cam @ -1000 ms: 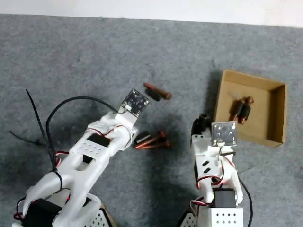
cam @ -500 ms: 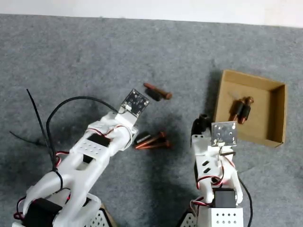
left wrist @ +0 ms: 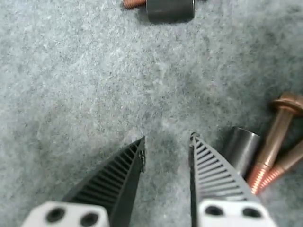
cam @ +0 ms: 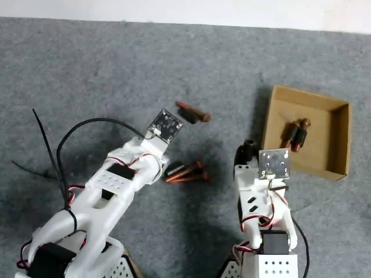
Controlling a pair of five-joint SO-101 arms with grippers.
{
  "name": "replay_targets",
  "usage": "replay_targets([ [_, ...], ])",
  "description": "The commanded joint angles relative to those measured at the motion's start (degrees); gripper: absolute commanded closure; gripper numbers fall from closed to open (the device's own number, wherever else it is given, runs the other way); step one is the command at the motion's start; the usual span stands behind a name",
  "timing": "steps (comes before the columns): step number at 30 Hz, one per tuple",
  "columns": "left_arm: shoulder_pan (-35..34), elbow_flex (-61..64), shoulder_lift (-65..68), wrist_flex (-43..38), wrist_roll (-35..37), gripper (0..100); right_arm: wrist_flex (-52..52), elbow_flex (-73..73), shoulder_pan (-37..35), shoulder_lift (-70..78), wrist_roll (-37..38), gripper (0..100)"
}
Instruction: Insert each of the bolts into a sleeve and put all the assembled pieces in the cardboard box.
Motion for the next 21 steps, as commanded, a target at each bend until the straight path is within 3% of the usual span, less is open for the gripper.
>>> replay_targets([
  [1,-0.13,-2.68,-0.31,1.93,0.53,85,-1.45,6.46,0.48,-0.92,0.35,99.3],
  [21,-0.13,-2.68,-0.22,2.2,0.53,85,-1.36,6.46,0.57,-0.66,0.35,99.3],
])
